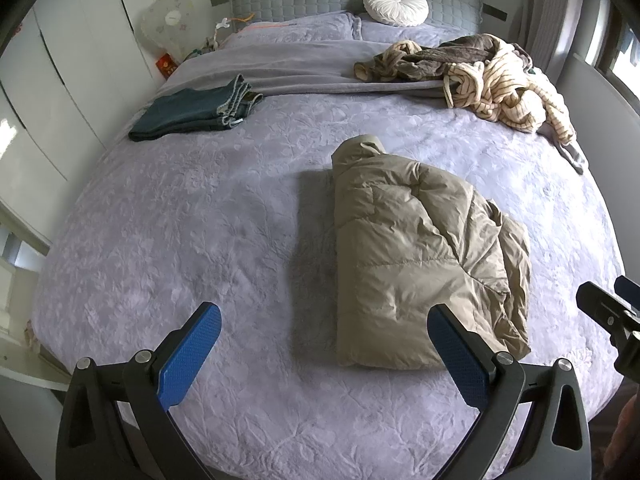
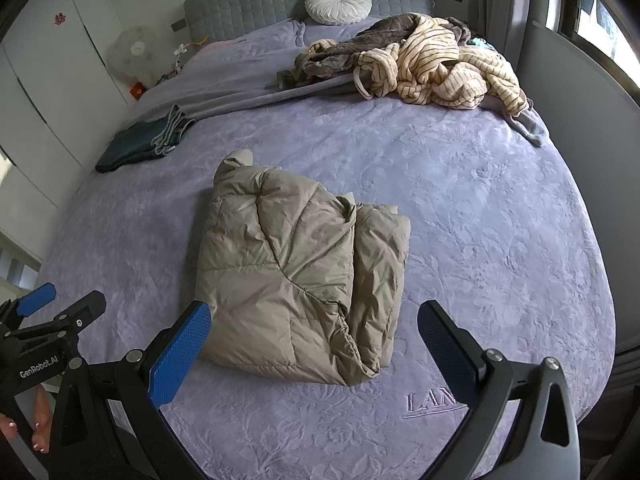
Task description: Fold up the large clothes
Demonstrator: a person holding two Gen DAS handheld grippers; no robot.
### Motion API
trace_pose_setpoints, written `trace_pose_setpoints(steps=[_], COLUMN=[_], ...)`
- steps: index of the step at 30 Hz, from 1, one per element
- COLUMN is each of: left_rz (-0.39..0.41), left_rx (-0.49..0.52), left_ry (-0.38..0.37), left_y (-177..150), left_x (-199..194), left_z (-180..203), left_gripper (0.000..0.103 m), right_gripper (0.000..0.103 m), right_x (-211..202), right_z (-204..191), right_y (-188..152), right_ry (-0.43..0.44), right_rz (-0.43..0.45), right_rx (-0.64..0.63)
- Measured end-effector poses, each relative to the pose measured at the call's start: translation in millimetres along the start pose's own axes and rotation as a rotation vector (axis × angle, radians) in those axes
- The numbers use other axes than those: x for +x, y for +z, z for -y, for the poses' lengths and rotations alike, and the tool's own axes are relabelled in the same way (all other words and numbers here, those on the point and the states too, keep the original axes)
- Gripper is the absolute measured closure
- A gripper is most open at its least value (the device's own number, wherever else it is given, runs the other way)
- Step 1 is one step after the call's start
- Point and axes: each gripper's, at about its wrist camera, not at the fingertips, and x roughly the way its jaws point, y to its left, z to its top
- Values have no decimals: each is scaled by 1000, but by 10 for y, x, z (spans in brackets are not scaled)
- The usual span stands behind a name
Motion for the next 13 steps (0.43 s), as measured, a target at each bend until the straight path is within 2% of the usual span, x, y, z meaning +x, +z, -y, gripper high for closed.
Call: trace_pose_setpoints(steps=[6, 13], left_rz=[21, 7], left_rx=[9, 12], left_ry=[-3, 2], left_y=[2, 1], left_x=[-10, -9], left_z=[16, 112], left_gripper=[0, 0], right_gripper=[0, 0], right_x=[-2, 40], right_z=[-12, 51], right_y=[-25, 16], right_ry=[-3, 2], right_rz=[-10, -17], right_rx=[-1, 2])
